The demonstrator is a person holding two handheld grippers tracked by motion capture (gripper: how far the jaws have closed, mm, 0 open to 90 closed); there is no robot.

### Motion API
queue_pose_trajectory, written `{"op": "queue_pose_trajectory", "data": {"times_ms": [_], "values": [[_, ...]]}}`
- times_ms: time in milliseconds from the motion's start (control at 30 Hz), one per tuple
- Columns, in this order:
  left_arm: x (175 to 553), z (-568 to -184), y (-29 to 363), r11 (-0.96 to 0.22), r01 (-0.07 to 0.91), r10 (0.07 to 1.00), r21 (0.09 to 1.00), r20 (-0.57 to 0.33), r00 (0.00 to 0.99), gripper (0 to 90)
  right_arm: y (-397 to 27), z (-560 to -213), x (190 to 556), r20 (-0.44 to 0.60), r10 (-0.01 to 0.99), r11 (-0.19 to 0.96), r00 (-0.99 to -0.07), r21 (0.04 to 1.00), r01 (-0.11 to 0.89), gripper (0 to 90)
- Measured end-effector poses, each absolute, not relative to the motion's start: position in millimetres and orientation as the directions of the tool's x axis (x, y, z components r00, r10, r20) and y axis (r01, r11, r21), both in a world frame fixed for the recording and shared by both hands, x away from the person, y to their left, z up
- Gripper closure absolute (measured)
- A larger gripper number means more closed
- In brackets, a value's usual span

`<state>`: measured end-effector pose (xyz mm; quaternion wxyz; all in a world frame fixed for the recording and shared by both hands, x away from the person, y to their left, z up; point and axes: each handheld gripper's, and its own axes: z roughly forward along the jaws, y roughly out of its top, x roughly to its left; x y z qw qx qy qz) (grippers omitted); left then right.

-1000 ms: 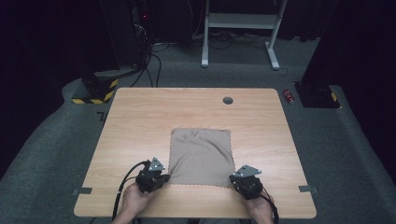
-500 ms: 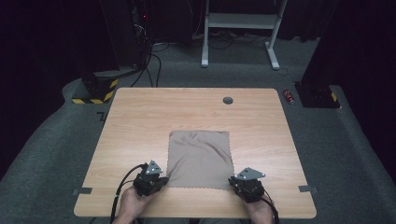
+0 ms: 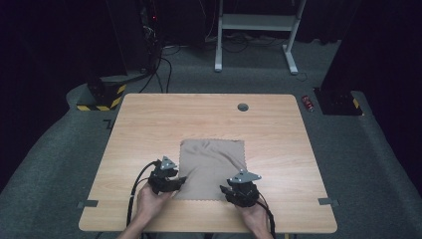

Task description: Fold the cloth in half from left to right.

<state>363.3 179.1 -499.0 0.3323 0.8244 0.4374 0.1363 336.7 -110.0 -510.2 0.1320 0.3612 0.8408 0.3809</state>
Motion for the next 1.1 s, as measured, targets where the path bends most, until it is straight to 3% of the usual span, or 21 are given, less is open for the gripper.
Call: {"op": "queue_pose_trajectory", "data": {"times_ms": [467, 1100], "values": [[407.4, -493.6, 196.6, -0.286, 0.662, 0.855, 0.693, -0.127, 0.502, 51.3, -65.1, -512.0, 337.2, 0.043, 0.633, 0.501, -0.773, 0.738, 0.451, 60.3], [468.8, -481.2, 206.1, -0.254, 0.674, 0.899, 0.694, -0.087, 0.428, 50.6, -16.7, -511.9, 341.3, 0.02, 0.577, 0.552, -0.816, 0.727, 0.408, 63.8]]}}
